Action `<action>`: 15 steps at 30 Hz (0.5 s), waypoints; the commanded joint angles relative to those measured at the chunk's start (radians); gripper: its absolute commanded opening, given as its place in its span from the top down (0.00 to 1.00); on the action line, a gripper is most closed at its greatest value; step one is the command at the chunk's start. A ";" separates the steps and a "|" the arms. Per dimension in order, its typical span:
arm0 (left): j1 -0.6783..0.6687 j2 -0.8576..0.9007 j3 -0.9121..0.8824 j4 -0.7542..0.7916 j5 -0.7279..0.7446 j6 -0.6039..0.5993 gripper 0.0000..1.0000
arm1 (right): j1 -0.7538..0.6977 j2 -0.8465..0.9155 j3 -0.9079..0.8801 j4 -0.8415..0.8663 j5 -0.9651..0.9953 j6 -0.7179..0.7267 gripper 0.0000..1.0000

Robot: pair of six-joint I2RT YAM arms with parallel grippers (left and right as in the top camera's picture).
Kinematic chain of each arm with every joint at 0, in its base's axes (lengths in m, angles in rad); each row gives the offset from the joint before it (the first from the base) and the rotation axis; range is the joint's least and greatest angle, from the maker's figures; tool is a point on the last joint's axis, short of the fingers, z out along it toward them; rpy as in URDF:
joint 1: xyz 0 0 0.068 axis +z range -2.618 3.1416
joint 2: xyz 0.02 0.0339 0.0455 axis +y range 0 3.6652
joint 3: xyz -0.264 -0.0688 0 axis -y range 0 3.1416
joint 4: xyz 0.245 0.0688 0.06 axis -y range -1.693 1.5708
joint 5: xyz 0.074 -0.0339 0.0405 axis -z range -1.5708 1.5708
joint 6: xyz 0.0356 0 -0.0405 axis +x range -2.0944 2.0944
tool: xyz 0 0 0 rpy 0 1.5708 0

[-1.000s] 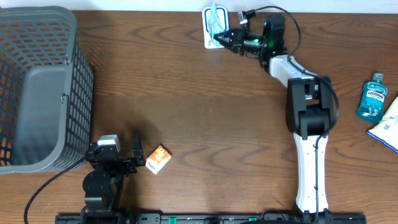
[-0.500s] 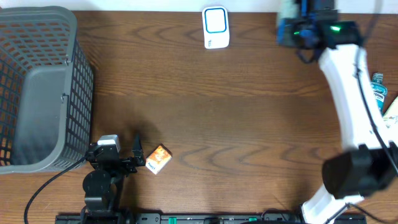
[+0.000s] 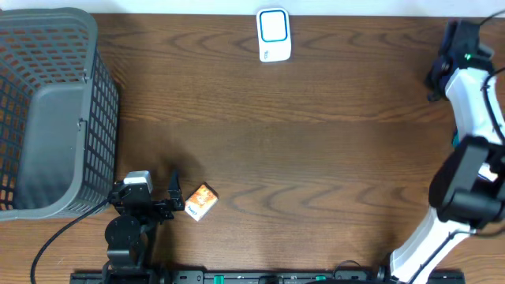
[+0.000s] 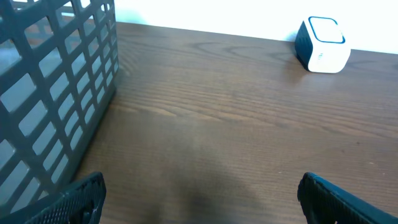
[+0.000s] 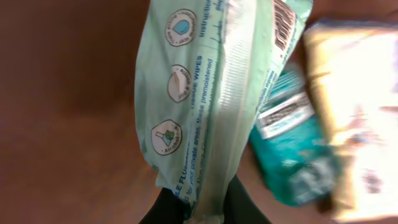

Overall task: Scan the item barcode
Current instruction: 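Carry the wipes pack to the right edge and release it, then move the right gripper over the orange tissue pack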

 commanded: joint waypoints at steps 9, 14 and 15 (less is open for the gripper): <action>-0.002 -0.002 -0.023 -0.005 -0.009 0.010 0.02 | 0.000 -0.029 0.029 -0.055 -0.190 -0.043 0.01; -0.002 -0.002 -0.023 -0.005 -0.009 0.010 0.02 | 0.040 -0.169 0.033 -0.124 -0.410 0.092 0.01; -0.002 -0.002 -0.023 -0.005 -0.009 0.010 0.02 | 0.052 -0.187 0.032 -0.129 -0.487 0.118 0.01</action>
